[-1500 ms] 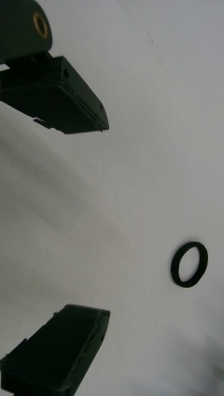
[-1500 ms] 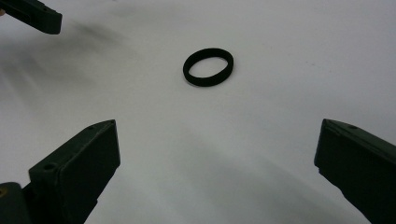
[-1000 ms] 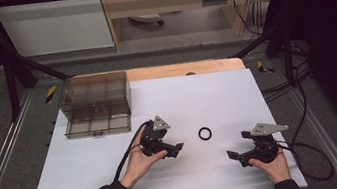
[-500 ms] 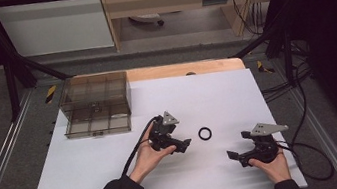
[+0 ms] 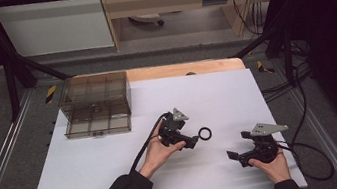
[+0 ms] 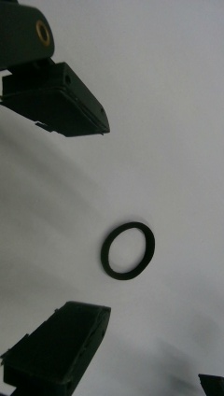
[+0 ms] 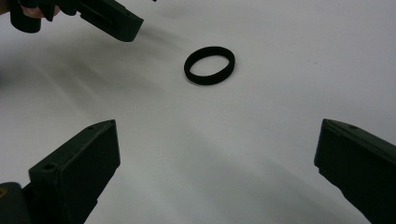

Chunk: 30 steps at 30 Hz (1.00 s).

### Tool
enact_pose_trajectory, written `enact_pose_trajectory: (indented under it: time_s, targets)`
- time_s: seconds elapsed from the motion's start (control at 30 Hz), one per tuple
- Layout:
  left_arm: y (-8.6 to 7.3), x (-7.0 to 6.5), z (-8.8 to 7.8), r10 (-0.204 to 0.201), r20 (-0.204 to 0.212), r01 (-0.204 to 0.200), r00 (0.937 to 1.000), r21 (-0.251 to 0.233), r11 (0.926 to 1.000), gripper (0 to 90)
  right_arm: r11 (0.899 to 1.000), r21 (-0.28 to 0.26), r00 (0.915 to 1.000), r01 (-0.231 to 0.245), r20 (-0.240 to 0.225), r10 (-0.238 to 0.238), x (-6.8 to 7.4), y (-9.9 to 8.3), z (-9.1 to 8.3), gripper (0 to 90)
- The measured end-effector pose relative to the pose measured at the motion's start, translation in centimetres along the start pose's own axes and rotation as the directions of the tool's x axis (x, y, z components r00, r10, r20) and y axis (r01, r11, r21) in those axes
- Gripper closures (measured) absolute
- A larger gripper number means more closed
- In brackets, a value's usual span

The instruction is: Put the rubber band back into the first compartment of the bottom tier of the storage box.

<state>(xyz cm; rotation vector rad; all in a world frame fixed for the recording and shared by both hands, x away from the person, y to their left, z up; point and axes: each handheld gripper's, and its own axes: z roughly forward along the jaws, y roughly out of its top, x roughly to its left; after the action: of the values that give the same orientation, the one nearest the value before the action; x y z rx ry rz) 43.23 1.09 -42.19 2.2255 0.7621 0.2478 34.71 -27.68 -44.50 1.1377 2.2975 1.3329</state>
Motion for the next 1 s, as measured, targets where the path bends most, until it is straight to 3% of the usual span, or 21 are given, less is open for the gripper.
enact_pose_trajectory:
  time_s: [0.4,1.0]
  targets:
    - [0.8,-0.5,1.5,0.014,-0.016,-0.014,0.9998,0.015,0.9998,15.0,1.000,0.000,1.0000,-0.003,-0.001,0.003,0.0,0.0,0.0,0.8]
    - [2.0,-1.4,3.9,0.006,-0.027,-0.005,0.9996,0.027,0.9996,32.6,1.000,0.003,1.0000,0.001,-0.002,-0.001,0.0,0.0,0.1,0.8]
